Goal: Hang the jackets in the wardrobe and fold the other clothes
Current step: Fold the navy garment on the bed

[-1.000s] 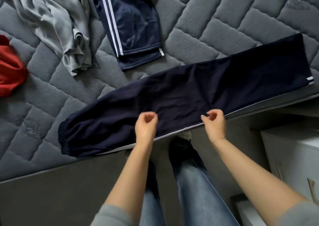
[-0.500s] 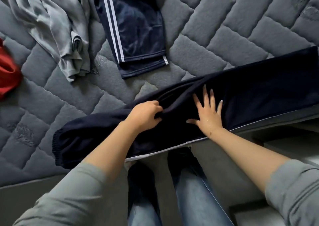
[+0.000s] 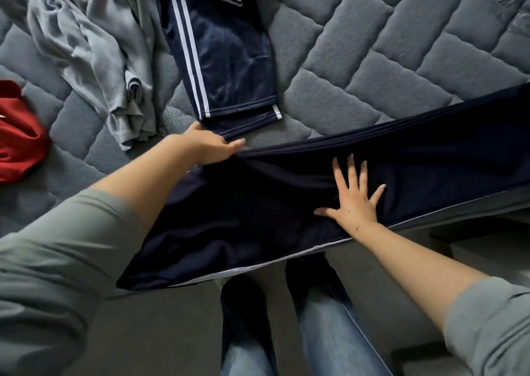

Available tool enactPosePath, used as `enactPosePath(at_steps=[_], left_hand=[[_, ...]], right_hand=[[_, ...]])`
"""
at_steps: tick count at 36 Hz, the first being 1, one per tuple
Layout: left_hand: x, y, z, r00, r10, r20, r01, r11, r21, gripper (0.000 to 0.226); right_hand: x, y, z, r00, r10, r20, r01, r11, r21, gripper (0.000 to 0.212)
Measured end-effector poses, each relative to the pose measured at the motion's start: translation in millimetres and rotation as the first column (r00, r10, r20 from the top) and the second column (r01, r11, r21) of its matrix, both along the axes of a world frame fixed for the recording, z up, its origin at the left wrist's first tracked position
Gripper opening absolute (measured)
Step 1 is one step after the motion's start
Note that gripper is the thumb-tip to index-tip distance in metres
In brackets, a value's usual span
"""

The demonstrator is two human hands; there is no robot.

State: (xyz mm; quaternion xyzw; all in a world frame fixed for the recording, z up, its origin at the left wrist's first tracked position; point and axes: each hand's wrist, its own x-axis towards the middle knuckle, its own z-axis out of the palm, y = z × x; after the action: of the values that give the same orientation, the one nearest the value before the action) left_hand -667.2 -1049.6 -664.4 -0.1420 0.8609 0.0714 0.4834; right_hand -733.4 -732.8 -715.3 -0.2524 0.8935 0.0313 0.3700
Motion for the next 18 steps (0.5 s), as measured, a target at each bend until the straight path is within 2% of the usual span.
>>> enactPosePath(at_steps=[2,4,9,11,13,16,18], left_hand=[[-3.1,-5.4,-2.9,0.998,-0.020,0.060,0.024,0.998,-0.066,0.066],[-2.9,-10.6,-5.7,0.999,-0.002,0.044,0.007,0.994,-0.107,0.056],[9.4,-23.5,-13.7,0.975,-0.017,-0.222,-0.023,0.984,-0.177,0.051],[16.8,-28.9,-18.5,0.949,0.102,-0.298,-0.149,0.979,-0.139,0.050],[22.1,-28.5,-23.4,0.884,0.265,-0.386,-0.306,0.951,-0.047,0.046],[25.9,-19.0,-29.5,0.743,0.501,-0.443,-0.519,0.850,0.090,0.042],[28.1,-12.2,-32.5,0.663,0.603,-0.443,-0.600,0.782,0.165,0.041]], right_hand=[[-0.4,-0.7,0.9,1.000,-0.001,0.005,0.001,1.000,-0.003,0.127],[-1.0,-1.3,1.7,1.000,-0.005,0.009,0.005,1.000,-0.010,0.127],[-1.1,-0.8,2.5,1.000,-0.002,0.007,0.002,1.000,-0.002,0.126],[-1.4,-0.9,2.5,1.000,0.004,0.005,-0.004,1.000,0.002,0.125],[-2.0,-0.9,3.1,1.000,0.010,0.000,-0.010,1.000,0.008,0.126],[-2.7,-1.7,4.5,1.000,0.010,0.000,-0.010,1.000,0.014,0.127],[-1.9,-4.2,5.2,1.000,0.001,0.012,-0.002,1.000,0.016,0.129]])
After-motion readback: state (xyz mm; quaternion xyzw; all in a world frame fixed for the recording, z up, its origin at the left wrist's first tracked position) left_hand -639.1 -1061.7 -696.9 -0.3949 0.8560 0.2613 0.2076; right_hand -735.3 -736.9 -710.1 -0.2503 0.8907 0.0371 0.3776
